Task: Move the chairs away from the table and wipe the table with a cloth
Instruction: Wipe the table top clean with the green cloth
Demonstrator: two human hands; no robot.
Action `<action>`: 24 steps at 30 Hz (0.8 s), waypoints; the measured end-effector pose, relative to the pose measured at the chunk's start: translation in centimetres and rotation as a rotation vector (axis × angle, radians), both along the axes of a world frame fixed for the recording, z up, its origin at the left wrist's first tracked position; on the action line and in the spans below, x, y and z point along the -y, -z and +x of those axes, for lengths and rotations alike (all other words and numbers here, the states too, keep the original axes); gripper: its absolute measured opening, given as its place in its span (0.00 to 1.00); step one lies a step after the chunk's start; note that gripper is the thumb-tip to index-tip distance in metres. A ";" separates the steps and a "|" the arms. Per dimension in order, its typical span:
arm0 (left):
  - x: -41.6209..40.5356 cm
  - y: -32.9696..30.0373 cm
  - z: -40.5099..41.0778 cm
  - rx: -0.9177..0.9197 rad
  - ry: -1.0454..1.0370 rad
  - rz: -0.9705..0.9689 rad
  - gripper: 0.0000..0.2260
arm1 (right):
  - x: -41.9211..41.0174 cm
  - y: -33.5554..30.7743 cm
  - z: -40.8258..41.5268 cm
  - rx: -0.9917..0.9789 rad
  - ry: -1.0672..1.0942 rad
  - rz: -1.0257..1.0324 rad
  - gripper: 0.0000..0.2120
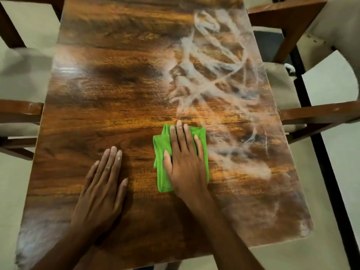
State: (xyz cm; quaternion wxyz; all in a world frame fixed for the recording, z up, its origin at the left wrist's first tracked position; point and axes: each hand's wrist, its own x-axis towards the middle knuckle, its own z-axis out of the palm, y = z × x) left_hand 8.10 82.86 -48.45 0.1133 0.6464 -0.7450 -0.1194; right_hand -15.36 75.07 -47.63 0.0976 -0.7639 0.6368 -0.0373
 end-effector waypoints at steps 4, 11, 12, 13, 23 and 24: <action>0.1 -0.2 0.1 -0.036 0.007 0.008 0.31 | -9.2 -0.5 -3.7 -0.019 -0.040 0.061 0.36; -0.2 0.2 -0.5 -0.022 -0.021 -0.027 0.30 | -13.7 -0.6 -7.2 -0.041 -0.057 0.075 0.37; -0.2 0.1 -0.6 -0.017 -0.020 -0.030 0.30 | -12.8 -0.5 -7.0 -0.016 -0.065 0.063 0.37; -0.2 0.2 -0.5 -0.007 -0.015 -0.036 0.31 | -11.6 -0.3 -6.8 0.011 -0.075 0.056 0.36; -0.1 1.0 -0.2 0.042 -0.008 -0.080 0.30 | -4.3 0.5 -5.8 0.072 -0.088 -0.006 0.35; -0.2 0.8 -0.3 0.059 -0.006 -0.075 0.30 | -5.4 0.5 -6.1 0.073 -0.080 0.000 0.35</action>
